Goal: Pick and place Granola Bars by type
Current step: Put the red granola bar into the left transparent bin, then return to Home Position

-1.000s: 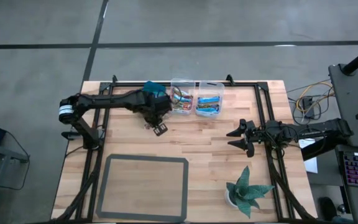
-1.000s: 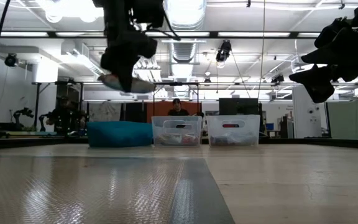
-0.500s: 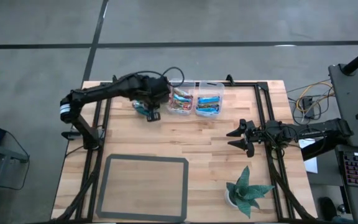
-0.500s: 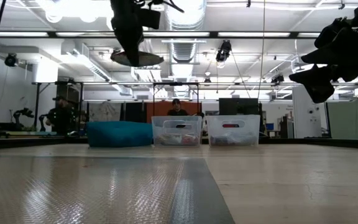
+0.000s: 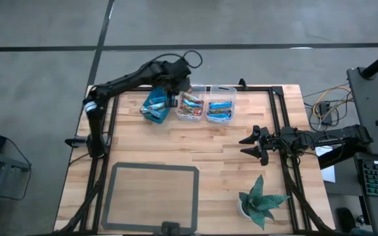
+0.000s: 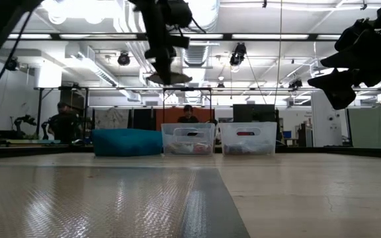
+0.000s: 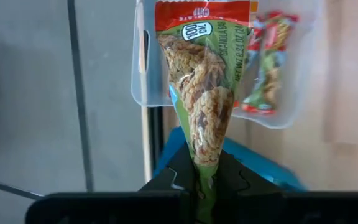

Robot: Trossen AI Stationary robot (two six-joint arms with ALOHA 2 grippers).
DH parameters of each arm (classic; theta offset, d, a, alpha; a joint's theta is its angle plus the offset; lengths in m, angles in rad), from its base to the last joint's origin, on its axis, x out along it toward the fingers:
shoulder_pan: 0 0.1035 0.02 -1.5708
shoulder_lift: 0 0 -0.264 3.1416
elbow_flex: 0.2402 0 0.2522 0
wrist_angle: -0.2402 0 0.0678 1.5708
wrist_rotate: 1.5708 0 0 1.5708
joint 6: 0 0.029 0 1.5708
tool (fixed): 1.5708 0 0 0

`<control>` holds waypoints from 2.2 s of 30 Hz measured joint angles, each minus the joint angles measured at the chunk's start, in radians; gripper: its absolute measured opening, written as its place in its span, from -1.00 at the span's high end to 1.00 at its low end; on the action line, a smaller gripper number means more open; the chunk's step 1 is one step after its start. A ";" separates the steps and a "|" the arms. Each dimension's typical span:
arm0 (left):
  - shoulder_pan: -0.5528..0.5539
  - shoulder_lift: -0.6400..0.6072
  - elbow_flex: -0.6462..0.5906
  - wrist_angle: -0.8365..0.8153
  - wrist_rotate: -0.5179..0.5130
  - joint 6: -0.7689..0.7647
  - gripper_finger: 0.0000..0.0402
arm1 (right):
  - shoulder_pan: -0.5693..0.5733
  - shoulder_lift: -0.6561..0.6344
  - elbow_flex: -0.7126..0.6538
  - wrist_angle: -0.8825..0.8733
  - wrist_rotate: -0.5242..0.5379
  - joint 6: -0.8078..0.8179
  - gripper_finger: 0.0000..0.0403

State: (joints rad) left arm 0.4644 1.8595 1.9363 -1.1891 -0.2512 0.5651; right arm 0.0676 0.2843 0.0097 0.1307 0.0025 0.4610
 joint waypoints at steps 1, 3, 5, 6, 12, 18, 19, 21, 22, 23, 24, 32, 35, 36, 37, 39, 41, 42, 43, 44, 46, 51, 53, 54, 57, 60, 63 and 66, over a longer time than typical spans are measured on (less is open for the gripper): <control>0.011 0.024 0.018 0.000 0.000 0.025 0.99 | 0.000 0.000 0.000 0.000 0.000 0.000 -0.04; 0.031 0.073 0.049 0.003 0.000 0.082 0.99 | 0.000 0.000 0.000 0.000 0.000 0.000 -0.04; 0.051 0.116 0.077 0.018 -0.001 0.144 0.99 | 0.000 0.000 0.000 0.000 0.000 0.000 -0.04; 0.059 0.140 0.091 0.025 -0.002 0.170 0.99 | 0.000 0.000 0.000 0.000 0.000 0.000 -0.04; 0.099 0.259 0.169 0.072 -0.001 0.234 0.99 | 0.000 0.000 0.000 0.000 0.000 0.000 -0.04; 0.119 0.355 0.243 0.077 0.028 0.236 0.99 | 0.000 0.000 0.000 0.000 0.000 0.000 -0.04; 0.119 0.368 0.251 0.087 0.034 0.241 0.99 | 0.000 0.000 0.000 0.000 0.000 0.000 -0.04; 0.118 0.392 0.260 0.098 0.043 0.247 0.99 | 0.000 0.000 0.000 0.000 0.000 0.000 -0.04; 0.117 0.403 0.262 0.104 0.048 0.247 0.99 | 0.000 0.001 0.000 0.000 0.000 0.000 -0.04; 0.117 0.413 0.263 0.115 0.052 0.249 0.99 | 0.000 0.001 0.000 0.000 0.000 0.000 -0.04; 0.117 0.421 0.264 0.123 0.056 0.251 0.99 | 0.000 0.001 0.000 0.000 0.000 0.000 -0.04; 0.118 0.489 0.265 0.152 0.070 0.285 0.99 | 0.000 0.000 0.000 0.000 0.000 0.000 -0.04; 0.118 0.505 0.265 0.175 0.078 0.297 0.99 | 0.000 0.000 0.000 0.000 0.000 0.000 -0.04; 0.118 0.511 0.265 0.180 0.082 0.298 0.99 | 0.000 0.000 0.000 0.000 0.000 0.000 -0.04; 0.118 0.517 0.265 0.181 0.086 0.301 0.99 | 0.000 0.000 0.000 0.000 0.000 0.000 -0.04; 0.118 0.526 0.265 0.192 0.097 0.310 0.99 | 0.000 0.000 0.000 0.000 -0.001 0.000 -0.04; 0.118 0.534 0.265 0.192 0.111 0.314 0.99 | 0.000 0.000 0.000 0.000 0.000 0.000 -0.04; 0.118 0.537 0.263 0.192 0.112 0.313 0.99 | 0.000 0.000 0.000 0.000 -0.001 0.000 -0.04; 0.118 0.538 0.261 0.193 0.112 0.311 0.99 | 0.000 0.000 0.000 0.000 -0.001 0.000 -0.04; 0.117 0.538 0.258 0.194 0.112 0.308 0.99 | 0.000 0.000 0.000 0.000 0.000 0.000 -0.04; 0.116 0.538 0.256 0.200 0.111 0.292 0.98 | 0.000 0.000 0.000 0.000 0.000 0.000 -0.04; 0.117 0.537 0.267 0.245 0.100 0.142 0.87 | 0.000 -0.001 0.000 0.000 0.000 0.000 -0.04; 0.117 0.533 0.272 0.247 0.101 0.122 0.80 | 0.000 -0.001 0.000 0.000 0.000 0.000 -0.04; 0.117 0.532 0.274 0.246 0.102 0.121 0.76 | 0.000 -0.001 0.000 0.000 0.000 0.000 -0.04; 0.115 0.531 0.278 0.240 0.108 0.120 0.64 | 0.000 -0.001 0.000 0.000 0.000 0.000 -0.04; 0.112 0.530 0.282 0.219 0.108 0.116 0.50 | 0.000 -0.001 0.000 0.000 0.000 0.000 -0.04; 0.105 0.530 0.287 0.202 0.074 0.113 0.34 | 0.000 -0.001 0.000 0.000 0.000 0.000 -0.04; 0.099 0.530 0.310 0.190 -0.003 0.060 0.15 | 0.000 -0.001 0.000 0.000 0.000 0.000 -0.04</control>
State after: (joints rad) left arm 0.5632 2.3891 2.2462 -0.9995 -0.2543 0.6248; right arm 0.0677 0.2838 0.0097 0.1307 0.0025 0.4610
